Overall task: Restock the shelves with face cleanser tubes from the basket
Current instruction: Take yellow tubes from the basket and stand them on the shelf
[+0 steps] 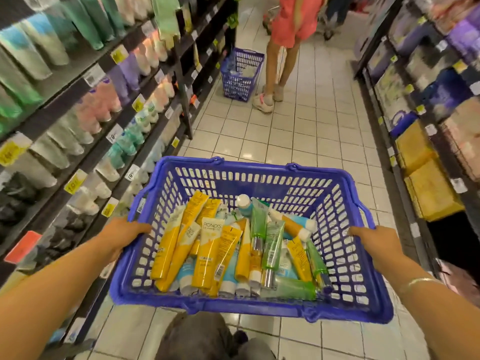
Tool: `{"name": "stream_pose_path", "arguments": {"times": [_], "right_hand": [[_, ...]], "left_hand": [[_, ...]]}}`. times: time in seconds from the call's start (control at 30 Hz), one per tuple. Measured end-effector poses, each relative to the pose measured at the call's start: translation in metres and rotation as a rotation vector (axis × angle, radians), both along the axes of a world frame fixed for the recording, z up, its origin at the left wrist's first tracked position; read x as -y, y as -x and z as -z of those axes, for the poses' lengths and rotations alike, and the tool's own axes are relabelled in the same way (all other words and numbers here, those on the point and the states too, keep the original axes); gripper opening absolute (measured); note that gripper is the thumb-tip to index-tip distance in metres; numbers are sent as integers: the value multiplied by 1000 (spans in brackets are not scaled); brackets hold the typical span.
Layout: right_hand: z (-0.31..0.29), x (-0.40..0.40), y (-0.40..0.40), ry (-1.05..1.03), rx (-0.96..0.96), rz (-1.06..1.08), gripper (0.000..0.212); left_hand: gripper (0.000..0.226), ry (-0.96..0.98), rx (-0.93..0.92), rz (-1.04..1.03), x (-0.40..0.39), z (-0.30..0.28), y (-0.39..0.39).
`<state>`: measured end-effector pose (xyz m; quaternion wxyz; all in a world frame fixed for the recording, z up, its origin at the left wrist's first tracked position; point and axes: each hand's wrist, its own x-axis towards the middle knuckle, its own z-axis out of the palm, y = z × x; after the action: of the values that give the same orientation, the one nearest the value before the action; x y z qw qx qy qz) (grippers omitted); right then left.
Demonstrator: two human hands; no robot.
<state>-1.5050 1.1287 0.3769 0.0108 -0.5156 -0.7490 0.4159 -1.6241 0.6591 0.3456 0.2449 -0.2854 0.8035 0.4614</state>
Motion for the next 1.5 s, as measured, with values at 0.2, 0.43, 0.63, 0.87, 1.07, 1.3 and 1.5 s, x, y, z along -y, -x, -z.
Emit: {"name": "stream_pose_path", "arguments": {"times": [0.2,0.43,0.63,0.87,1.07,1.3,1.5], "right_hand": [[20,-44,149,-4,30,21,31],[52,-69,295,66,89,104,29],[93,-95,414,149,124,98,30],[179,-124,534,171,214,56,34],[282,-143,609,194,324,73,32],[421,-148,658,192,362,127,30],[497,-145,679,182,365,129,29]], "left_hand": [[15,10,-32,4,-47,17,151],[18,20,41,19,-79,43,310],[21,85,50,-41,-103,66,428],[24,111,123,-107,-132,135,529],[24,161,134,-120,-157,235,595],[28,165,244,-106,-154,379,650],[30,191,292,-84,-156,457,681]]}}
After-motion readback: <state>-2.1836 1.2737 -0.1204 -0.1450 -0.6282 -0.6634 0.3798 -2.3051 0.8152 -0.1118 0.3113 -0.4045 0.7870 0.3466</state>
